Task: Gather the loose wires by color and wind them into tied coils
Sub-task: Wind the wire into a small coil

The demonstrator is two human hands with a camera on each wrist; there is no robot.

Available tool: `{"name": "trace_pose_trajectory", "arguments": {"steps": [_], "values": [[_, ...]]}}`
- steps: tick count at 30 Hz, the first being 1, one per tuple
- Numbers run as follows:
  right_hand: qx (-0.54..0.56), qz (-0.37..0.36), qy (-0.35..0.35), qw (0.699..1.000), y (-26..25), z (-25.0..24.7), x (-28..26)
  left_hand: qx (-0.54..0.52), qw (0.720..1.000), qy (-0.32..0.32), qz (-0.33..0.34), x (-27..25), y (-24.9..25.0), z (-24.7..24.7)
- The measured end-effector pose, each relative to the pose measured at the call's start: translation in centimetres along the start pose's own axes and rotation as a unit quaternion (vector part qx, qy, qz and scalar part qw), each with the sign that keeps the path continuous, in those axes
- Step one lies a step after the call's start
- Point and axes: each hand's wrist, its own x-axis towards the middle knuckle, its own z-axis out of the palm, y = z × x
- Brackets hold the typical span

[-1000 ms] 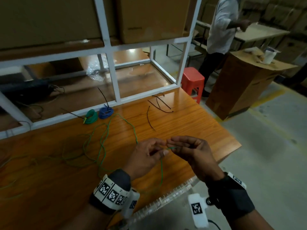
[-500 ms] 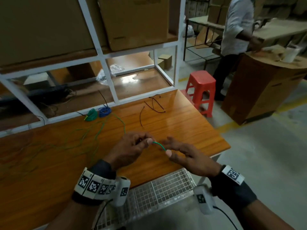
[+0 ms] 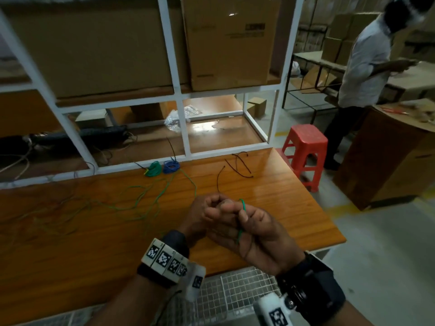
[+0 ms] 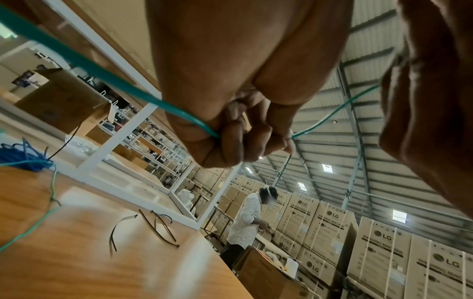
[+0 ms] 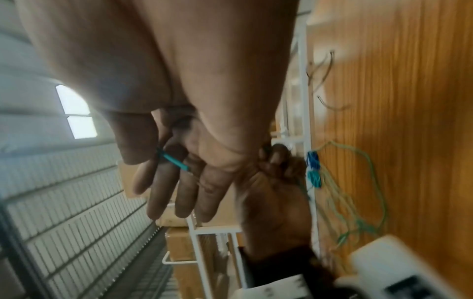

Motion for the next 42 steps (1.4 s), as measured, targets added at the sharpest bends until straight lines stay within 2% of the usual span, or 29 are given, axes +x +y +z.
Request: {"name": "trace_pose_trajectory", "arguments": {"steps": [2, 3, 4, 5, 6, 7, 8, 9, 12, 14, 15, 17, 18, 21, 22, 23, 26, 29, 30, 32, 34, 37, 40, 42], "values": [[0.033, 0.015, 0.004, 0.999, 0.1, 0.5, 1.1, -0.043, 0.993, 0.008, -0.105, -0.5, 0.9, 0.4], [0.039, 0.026, 0.002, 0.999, 0.3, 0.8, 1.6, -0.068, 0.99, 0.057, -0.11, 0.0, 1.4, 1.5], [0.041, 0.034, -0.004, 0.999, 0.4, 1.1, 2.0, -0.073, 0.977, 0.171, -0.1, 0.9, 1.2, 3.5], [0.042, 0.036, -0.01, 0.998, 0.5, 1.3, 2.3, -0.042, 0.96, 0.269, -0.057, 2.2, 0.3, 4.0], [0.042, 0.027, -0.016, 0.999, 0.5, 1.5, 2.5, -0.111, 0.978, 0.172, -0.039, 2.3, -0.7, 3.1], [0.039, 0.009, -0.015, 0.999, 0.4, 1.5, 2.7, -0.096, 0.992, 0.07, -0.043, 0.1, -1.2, 1.5], [0.03, -0.015, -0.004, 0.999, 0.2, 1.5, 2.8, -0.05, 0.995, 0.087, -0.017, -1.3, -1.8, 0.1], [0.019, -0.042, 0.016, 0.999, -0.1, 1.1, 3.0, -0.048, 0.997, 0.062, 0.027, -1.6, -2.5, -0.1], [-0.073, -0.123, 0.113, 0.983, -0.6, -1.0, 3.3, 0.009, 0.999, 0.047, 0.023, -2.3, -4.4, -1.1], [-0.224, -0.167, 0.169, 0.945, -0.6, -2.9, 3.3, 0.083, 0.995, 0.028, 0.04, -3.3, -4.8, -1.1], [-0.318, -0.179, 0.189, 0.912, -0.5, -3.7, 3.2, 0.136, 0.989, 0.027, 0.044, -3.8, -5.1, -1.3], [-0.479, -0.167, 0.201, 0.838, 0.0, -5.2, 2.9, 0.187, 0.981, 0.038, 0.037, -4.6, -5.3, -2.4], [-0.533, -0.138, 0.195, 0.811, 0.2, -5.7, 2.6, 0.204, 0.977, 0.045, 0.042, -5.0, -5.0, -2.8], [-0.666, -0.014, 0.116, 0.736, 0.6, -6.3, 2.3, 0.267, 0.957, 0.054, 0.096, -6.1, -3.4, -3.8], [-0.692, 0.023, 0.071, 0.718, 0.7, -6.0, 2.2, 0.279, 0.953, 0.053, 0.11, -6.2, -2.7, -4.4], [-0.699, 0.053, 0.029, 0.712, 0.8, -5.6, 2.2, 0.289, 0.947, 0.056, 0.126, -6.3, -2.0, -5.1], [-0.653, 0.107, -0.034, 0.749, 0.9, -3.6, 2.3, 0.337, 0.922, 0.055, 0.182, -6.1, 0.3, -6.9], [-0.588, 0.159, -0.109, 0.786, 1.3, -2.1, 3.0, 0.324, 0.922, 0.023, 0.211, -5.6, 1.8, -7.6], [-0.551, 0.169, -0.137, 0.805, 1.5, -1.6, 3.3, 0.309, 0.926, 0.007, 0.215, -5.3, 2.2, -7.7], [-0.436, 0.191, -0.17, 0.863, 1.9, -0.7, 3.8, 0.27, 0.936, -0.024, 0.226, -4.5, 2.6, -8.1], [-0.307, 0.201, -0.186, 0.911, 2.2, 0.4, 4.4, 0.2, 0.952, -0.022, 0.229, -3.7, 2.5, -8.8], [-0.188, 0.183, -0.21, 0.942, 2.4, 2.0, 5.7, 0.043, 0.979, 0.025, 0.2, -3.2, 1.9, -9.7], [-0.093, 0.142, -0.217, 0.961, 1.5, 4.2, 7.8, -0.07, 0.983, 0.033, 0.166, -3.5, 0.9, -9.7], [-0.047, 0.083, -0.202, 0.975, 0.6, 5.3, 9.5, -0.133, 0.976, 0.037, 0.167, -4.0, -0.1, -9.9]]}}
